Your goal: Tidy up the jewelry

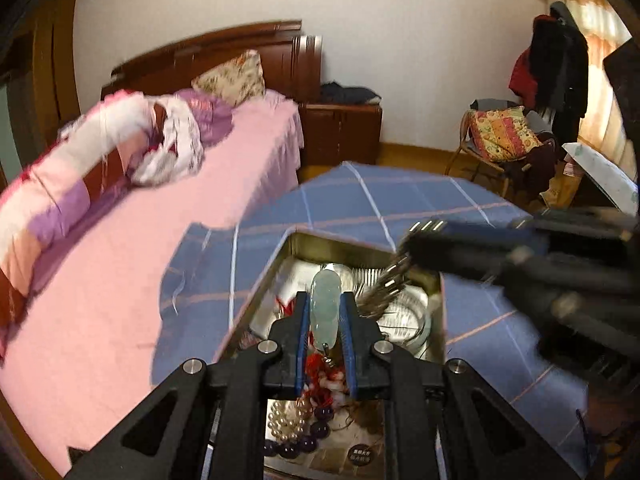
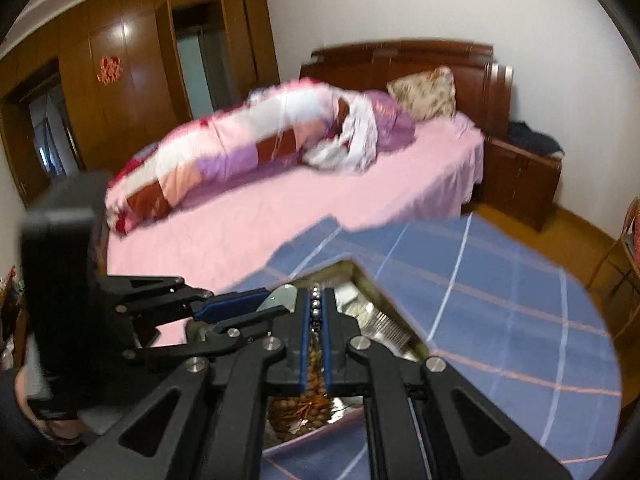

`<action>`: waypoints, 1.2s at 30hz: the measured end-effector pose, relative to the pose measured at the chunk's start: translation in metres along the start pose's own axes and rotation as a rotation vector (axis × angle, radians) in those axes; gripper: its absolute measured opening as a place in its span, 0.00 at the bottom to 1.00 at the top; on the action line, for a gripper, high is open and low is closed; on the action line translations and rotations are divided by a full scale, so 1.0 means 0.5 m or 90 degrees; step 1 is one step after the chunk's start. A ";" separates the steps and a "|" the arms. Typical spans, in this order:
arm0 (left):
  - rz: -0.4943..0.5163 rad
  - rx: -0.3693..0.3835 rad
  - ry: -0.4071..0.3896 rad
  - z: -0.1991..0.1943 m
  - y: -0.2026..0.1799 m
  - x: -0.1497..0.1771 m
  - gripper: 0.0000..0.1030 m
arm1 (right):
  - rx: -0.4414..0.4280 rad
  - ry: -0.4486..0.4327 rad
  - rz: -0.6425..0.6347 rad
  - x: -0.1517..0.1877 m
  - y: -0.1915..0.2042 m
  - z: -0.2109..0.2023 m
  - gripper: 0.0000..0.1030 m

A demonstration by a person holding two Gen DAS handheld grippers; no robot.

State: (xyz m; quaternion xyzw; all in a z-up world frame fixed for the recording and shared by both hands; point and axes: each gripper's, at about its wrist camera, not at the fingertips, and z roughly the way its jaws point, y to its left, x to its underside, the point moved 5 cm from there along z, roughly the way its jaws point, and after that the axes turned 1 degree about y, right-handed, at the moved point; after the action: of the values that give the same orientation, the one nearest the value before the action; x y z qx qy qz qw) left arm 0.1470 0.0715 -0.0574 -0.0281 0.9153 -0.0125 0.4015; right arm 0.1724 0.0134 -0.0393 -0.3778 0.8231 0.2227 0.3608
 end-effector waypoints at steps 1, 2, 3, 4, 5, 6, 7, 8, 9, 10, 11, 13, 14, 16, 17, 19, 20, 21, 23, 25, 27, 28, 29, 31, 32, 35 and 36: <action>-0.001 -0.002 0.007 0.008 0.003 0.007 0.15 | -0.003 0.016 -0.002 0.013 0.003 0.019 0.07; -0.004 0.000 0.010 0.010 0.002 0.010 0.15 | -0.003 0.028 0.000 0.024 0.003 0.034 0.08; -0.001 -0.005 0.015 0.013 0.001 0.015 0.15 | -0.004 0.035 0.004 0.029 0.000 0.038 0.08; 0.000 -0.013 0.022 0.018 0.001 0.020 0.15 | -0.007 0.040 0.016 0.036 -0.006 0.043 0.08; 0.000 -0.015 0.027 0.017 -0.002 0.023 0.16 | -0.006 0.045 0.023 0.038 -0.012 0.043 0.13; -0.001 -0.014 0.029 0.016 -0.002 0.026 0.17 | -0.001 0.050 0.032 0.043 -0.020 0.044 0.28; -0.001 -0.018 0.028 0.014 -0.001 0.027 0.25 | 0.000 0.049 0.038 0.044 -0.024 0.040 0.37; -0.002 -0.023 0.027 0.012 0.001 0.026 0.40 | 0.000 0.044 0.043 0.046 -0.029 0.031 0.59; -0.006 -0.033 0.020 0.006 0.004 0.025 0.50 | -0.001 0.038 0.046 0.047 -0.030 0.019 0.71; -0.009 -0.048 0.007 -0.005 0.007 0.022 0.65 | 0.001 0.031 0.048 0.046 -0.031 0.008 0.72; -0.009 -0.053 -0.003 -0.012 0.009 0.018 0.69 | 0.005 0.028 0.047 0.044 -0.031 -0.001 0.72; -0.009 -0.047 -0.014 -0.031 0.009 0.013 0.69 | 0.010 0.021 0.047 0.036 -0.029 -0.013 0.71; -0.010 -0.049 -0.013 -0.034 0.009 0.012 0.69 | 0.010 0.016 0.050 0.033 -0.028 -0.018 0.72; -0.012 -0.052 -0.022 -0.047 0.012 0.008 0.69 | 0.015 0.005 0.057 0.031 -0.032 -0.034 0.72; -0.014 -0.054 -0.025 -0.052 0.014 0.008 0.69 | 0.020 0.000 0.061 0.032 -0.035 -0.041 0.73; -0.019 -0.059 -0.032 -0.065 0.020 0.007 0.69 | 0.023 -0.009 0.068 0.028 -0.038 -0.048 0.73; -0.021 -0.062 -0.034 -0.068 0.024 0.006 0.69 | 0.023 -0.014 0.071 0.028 -0.038 -0.055 0.75; -0.023 -0.067 -0.038 -0.073 0.028 0.006 0.69 | 0.025 -0.017 0.072 0.027 -0.039 -0.056 0.75; -0.025 -0.070 -0.046 -0.083 0.030 0.005 0.69 | 0.028 -0.025 0.073 0.025 -0.038 -0.062 0.77; -0.030 -0.073 -0.051 -0.092 0.034 0.003 0.69 | 0.027 -0.028 0.073 0.024 -0.035 -0.065 0.77; -0.032 -0.073 -0.055 -0.098 0.034 0.003 0.69 | 0.028 -0.029 0.072 0.025 -0.032 -0.066 0.77; -0.032 -0.075 -0.057 -0.101 0.035 0.003 0.69 | 0.028 -0.031 0.070 0.025 -0.029 -0.067 0.77; -0.031 -0.076 -0.058 -0.103 0.034 0.003 0.69 | 0.027 -0.033 0.069 0.026 -0.028 -0.069 0.78; -0.030 -0.076 -0.058 -0.105 0.030 0.003 0.69 | 0.028 -0.036 0.069 0.026 -0.026 -0.072 0.79; -0.029 -0.077 -0.059 -0.106 0.029 0.002 0.69 | 0.028 -0.037 0.070 0.027 -0.026 -0.073 0.80; -0.032 -0.074 -0.059 -0.107 0.028 0.004 0.69 | 0.029 -0.041 0.071 0.029 -0.026 -0.078 0.80; -0.032 -0.074 -0.058 -0.109 0.027 0.004 0.69 | 0.029 -0.042 0.071 0.029 -0.027 -0.079 0.81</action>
State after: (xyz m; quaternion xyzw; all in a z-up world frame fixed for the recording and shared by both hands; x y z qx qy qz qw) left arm 0.1048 0.0847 -0.0226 -0.0752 0.8942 0.0320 0.4402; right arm 0.1595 -0.0267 -0.0261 -0.3155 0.8355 0.2356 0.3832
